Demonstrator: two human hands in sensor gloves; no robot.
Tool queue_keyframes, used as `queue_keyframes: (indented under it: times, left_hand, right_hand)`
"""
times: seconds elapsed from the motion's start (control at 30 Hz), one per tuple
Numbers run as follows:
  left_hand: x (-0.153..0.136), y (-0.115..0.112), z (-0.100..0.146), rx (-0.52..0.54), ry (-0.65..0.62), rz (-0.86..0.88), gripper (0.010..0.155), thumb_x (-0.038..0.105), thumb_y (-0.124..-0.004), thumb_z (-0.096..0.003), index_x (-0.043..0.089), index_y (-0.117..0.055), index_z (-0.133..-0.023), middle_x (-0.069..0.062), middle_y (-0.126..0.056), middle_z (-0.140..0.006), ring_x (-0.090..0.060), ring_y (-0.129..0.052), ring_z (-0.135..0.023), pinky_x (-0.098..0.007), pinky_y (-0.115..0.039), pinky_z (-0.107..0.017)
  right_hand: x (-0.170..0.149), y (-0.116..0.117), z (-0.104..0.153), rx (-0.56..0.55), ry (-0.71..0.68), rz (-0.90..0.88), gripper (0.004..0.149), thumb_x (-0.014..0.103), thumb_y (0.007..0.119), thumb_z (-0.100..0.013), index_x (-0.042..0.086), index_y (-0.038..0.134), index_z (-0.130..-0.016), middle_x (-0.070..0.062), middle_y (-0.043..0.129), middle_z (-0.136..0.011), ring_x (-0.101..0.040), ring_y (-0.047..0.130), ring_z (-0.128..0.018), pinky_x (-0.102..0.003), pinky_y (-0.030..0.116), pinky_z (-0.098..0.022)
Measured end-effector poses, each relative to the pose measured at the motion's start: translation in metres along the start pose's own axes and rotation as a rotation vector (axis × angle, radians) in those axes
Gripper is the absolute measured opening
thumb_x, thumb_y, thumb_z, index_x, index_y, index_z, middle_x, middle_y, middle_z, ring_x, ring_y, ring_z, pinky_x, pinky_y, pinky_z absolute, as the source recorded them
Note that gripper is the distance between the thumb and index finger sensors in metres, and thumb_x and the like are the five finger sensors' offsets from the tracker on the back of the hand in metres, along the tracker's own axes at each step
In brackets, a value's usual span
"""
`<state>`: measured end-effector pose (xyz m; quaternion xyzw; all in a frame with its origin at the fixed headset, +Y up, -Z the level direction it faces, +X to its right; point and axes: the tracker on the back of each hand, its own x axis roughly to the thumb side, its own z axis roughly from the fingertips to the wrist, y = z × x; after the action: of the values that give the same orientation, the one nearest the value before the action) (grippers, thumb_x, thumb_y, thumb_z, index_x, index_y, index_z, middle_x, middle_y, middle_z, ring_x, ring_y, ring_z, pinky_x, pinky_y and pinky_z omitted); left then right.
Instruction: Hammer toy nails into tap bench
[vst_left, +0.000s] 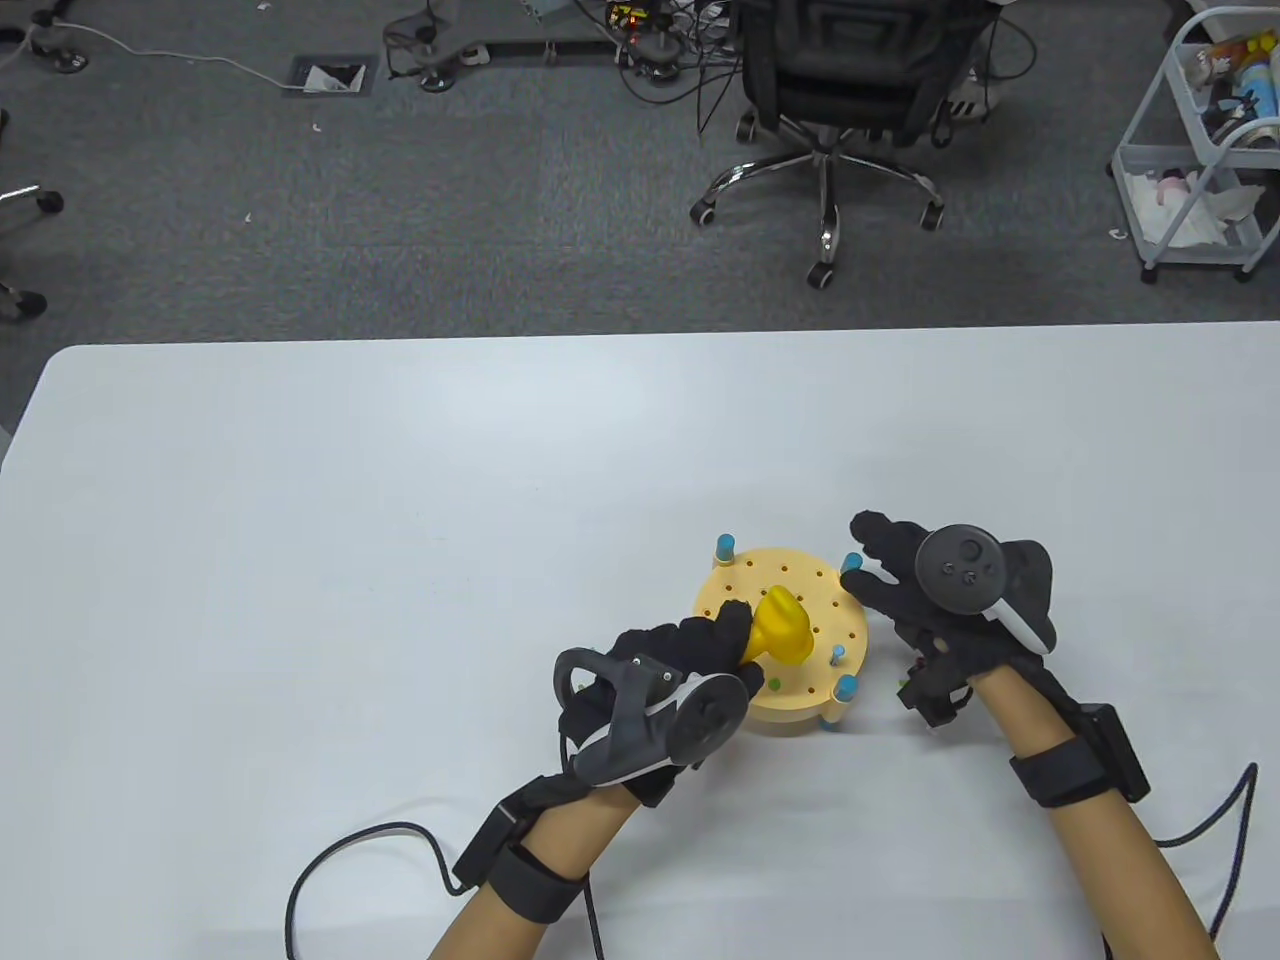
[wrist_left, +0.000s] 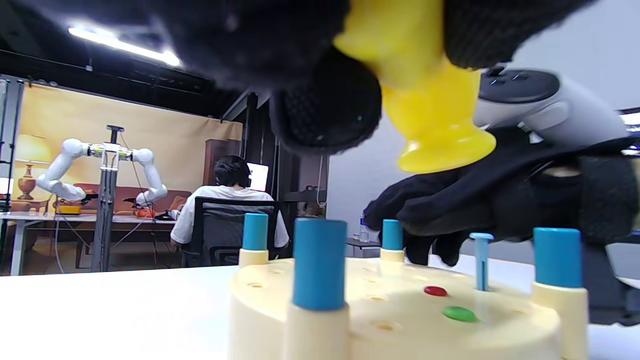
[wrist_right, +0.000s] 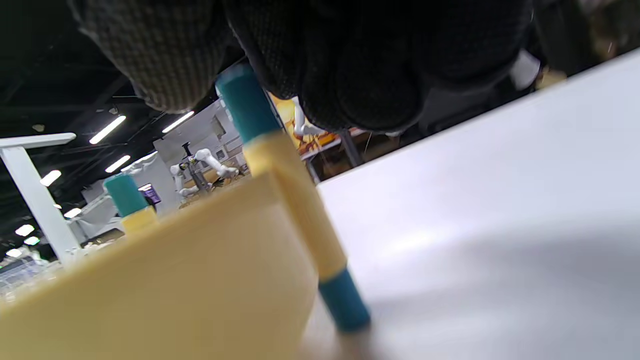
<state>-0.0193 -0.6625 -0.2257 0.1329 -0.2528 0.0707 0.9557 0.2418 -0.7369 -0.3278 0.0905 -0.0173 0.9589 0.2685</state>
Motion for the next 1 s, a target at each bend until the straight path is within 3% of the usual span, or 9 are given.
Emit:
queue_keyframes:
  times: [0.37, 0.47, 0.57, 0.67, 0.8, 0.83, 0.87, 0.97, 1.0]
  left_hand:
    - [0.039, -0.015, -0.022, -0.01, -0.063, -0.119, 0.064, 0.053, -0.073, -0.0385, 0.022, -0.072, -0.094, -0.007, -0.101, -0.057, -0.014, -0.093, -0.015, -0.035, -0.081, -0.016]
    - [0.05, -0.023, -0.025, -0.139, -0.063, -0.255, 0.064, 0.052, -0.071, -0.0388, 0.021, -0.069, -0.095, -0.007, -0.1, -0.056, -0.013, -0.091, -0.013, -0.034, -0.081, -0.015]
    - [0.055, -0.015, -0.025, 0.054, -0.075, -0.232, 0.064, 0.051, -0.074, -0.0372, 0.021, -0.074, -0.093, -0.009, -0.102, -0.053, -0.013, -0.09, -0.01, -0.035, -0.08, -0.012]
    - [0.062, -0.023, -0.032, -0.213, -0.05, -0.353, 0.065, 0.052, -0.07, -0.0378, 0.018, -0.068, -0.094, -0.007, -0.1, -0.053, -0.012, -0.088, -0.007, -0.034, -0.08, -0.011]
    - [0.058, -0.008, -0.029, 0.123, -0.059, -0.127, 0.065, 0.047, -0.08, -0.0346, 0.014, -0.083, -0.09, -0.014, -0.105, -0.044, -0.016, -0.088, -0.002, -0.037, -0.079, -0.006]
    - [0.061, -0.029, -0.036, -0.152, -0.124, -0.122, 0.064, 0.042, -0.086, -0.0326, 0.008, -0.089, -0.087, -0.022, -0.107, -0.04, -0.021, -0.088, 0.002, -0.042, -0.078, -0.003]
    - [0.061, -0.03, -0.036, -0.321, 0.006, -0.331, 0.066, 0.051, -0.07, -0.0376, 0.015, -0.066, -0.093, -0.009, -0.098, -0.052, -0.012, -0.087, -0.006, -0.034, -0.079, -0.01]
    - [0.062, -0.013, -0.028, 0.047, -0.035, -0.295, 0.065, 0.052, -0.071, -0.0356, 0.019, -0.075, -0.091, -0.006, -0.103, -0.047, -0.009, -0.088, -0.003, -0.032, -0.082, -0.008]
    - [0.059, -0.009, -0.028, 0.044, -0.044, -0.175, 0.065, 0.049, -0.075, -0.0358, 0.014, -0.078, -0.091, -0.012, -0.104, -0.045, -0.014, -0.088, -0.002, -0.035, -0.08, -0.006]
  right_hand:
    - [-0.01, 0.02, -0.001, -0.042, 0.021, -0.058, 0.058, 0.044, 0.074, -0.041, 0.019, 0.073, -0.093, -0.009, 0.087, -0.084, -0.026, 0.093, -0.062, -0.041, 0.079, -0.046]
    - [-0.01, 0.02, -0.001, -0.041, 0.021, -0.063, 0.058, 0.045, 0.073, -0.041, 0.02, 0.072, -0.093, -0.009, 0.087, -0.084, -0.026, 0.094, -0.061, -0.041, 0.079, -0.046]
    - [-0.009, 0.02, -0.001, -0.037, 0.021, -0.064, 0.058, 0.045, 0.073, -0.041, 0.02, 0.072, -0.093, -0.009, 0.087, -0.084, -0.025, 0.094, -0.061, -0.041, 0.079, -0.046]
    - [-0.009, 0.02, 0.0, -0.041, 0.021, -0.057, 0.058, 0.045, 0.072, -0.041, 0.019, 0.072, -0.093, -0.009, 0.087, -0.084, -0.025, 0.094, -0.061, -0.041, 0.079, -0.046]
    - [-0.01, 0.021, -0.001, -0.036, 0.02, -0.053, 0.058, 0.045, 0.072, -0.041, 0.02, 0.072, -0.093, -0.009, 0.087, -0.084, -0.025, 0.094, -0.061, -0.041, 0.079, -0.046]
    - [-0.01, 0.021, -0.001, -0.038, 0.023, -0.06, 0.058, 0.045, 0.072, -0.041, 0.019, 0.072, -0.093, -0.009, 0.087, -0.084, -0.025, 0.094, -0.061, -0.041, 0.079, -0.046]
    - [-0.009, 0.021, 0.0, -0.034, 0.023, -0.058, 0.058, 0.045, 0.072, -0.041, 0.019, 0.072, -0.093, -0.009, 0.087, -0.084, -0.026, 0.094, -0.06, -0.041, 0.079, -0.046]
    - [-0.008, 0.02, -0.001, -0.035, 0.018, -0.038, 0.058, 0.045, 0.072, -0.041, 0.019, 0.072, -0.093, -0.009, 0.087, -0.084, -0.025, 0.094, -0.061, -0.041, 0.079, -0.046]
    - [-0.009, 0.02, -0.001, -0.032, 0.016, -0.038, 0.058, 0.045, 0.072, -0.041, 0.02, 0.072, -0.093, -0.009, 0.087, -0.084, -0.025, 0.094, -0.061, -0.041, 0.079, -0.046]
